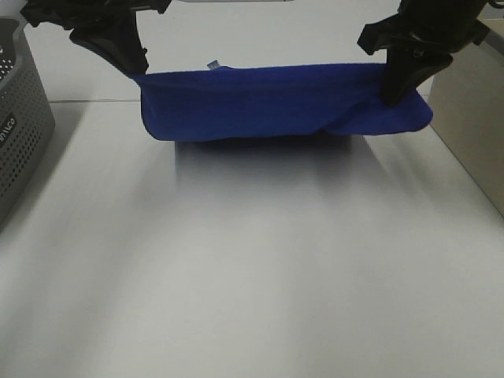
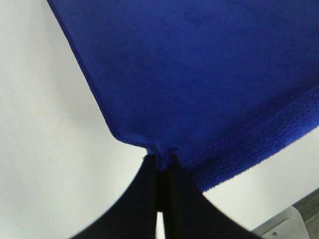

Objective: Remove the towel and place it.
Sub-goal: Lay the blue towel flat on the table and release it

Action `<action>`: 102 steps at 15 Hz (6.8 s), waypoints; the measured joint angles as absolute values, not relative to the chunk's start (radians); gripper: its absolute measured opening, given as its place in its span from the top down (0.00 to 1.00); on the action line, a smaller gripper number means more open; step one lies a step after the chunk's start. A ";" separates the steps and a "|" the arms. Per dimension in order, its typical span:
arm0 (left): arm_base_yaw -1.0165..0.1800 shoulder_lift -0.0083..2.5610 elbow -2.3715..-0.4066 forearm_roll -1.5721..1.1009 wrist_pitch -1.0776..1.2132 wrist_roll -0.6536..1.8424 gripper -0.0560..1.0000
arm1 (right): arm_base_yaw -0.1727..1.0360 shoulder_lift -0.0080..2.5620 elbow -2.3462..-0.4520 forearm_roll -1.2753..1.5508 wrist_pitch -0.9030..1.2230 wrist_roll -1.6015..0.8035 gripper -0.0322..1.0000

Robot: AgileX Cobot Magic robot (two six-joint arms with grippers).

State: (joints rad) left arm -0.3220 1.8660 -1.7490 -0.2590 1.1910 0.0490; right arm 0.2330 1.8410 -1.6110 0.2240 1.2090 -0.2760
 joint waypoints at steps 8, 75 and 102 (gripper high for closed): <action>-0.326 1.666 -1.394 -0.366 1.174 0.052 0.95 | 0.241 1.640 -1.225 0.321 1.197 -0.276 0.97; -0.390 2.088 -0.978 -0.365 1.204 0.142 0.66 | 0.227 2.098 -0.747 0.385 1.203 -0.325 0.61; -0.302 1.630 -1.401 0.038 1.220 -0.179 0.41 | 0.169 1.681 -1.534 0.047 1.215 0.006 0.35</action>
State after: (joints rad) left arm -0.3020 1.6300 -1.4010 0.0380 1.2200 -0.1790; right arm 0.1690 1.6810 -1.5340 0.0470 1.2150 0.0060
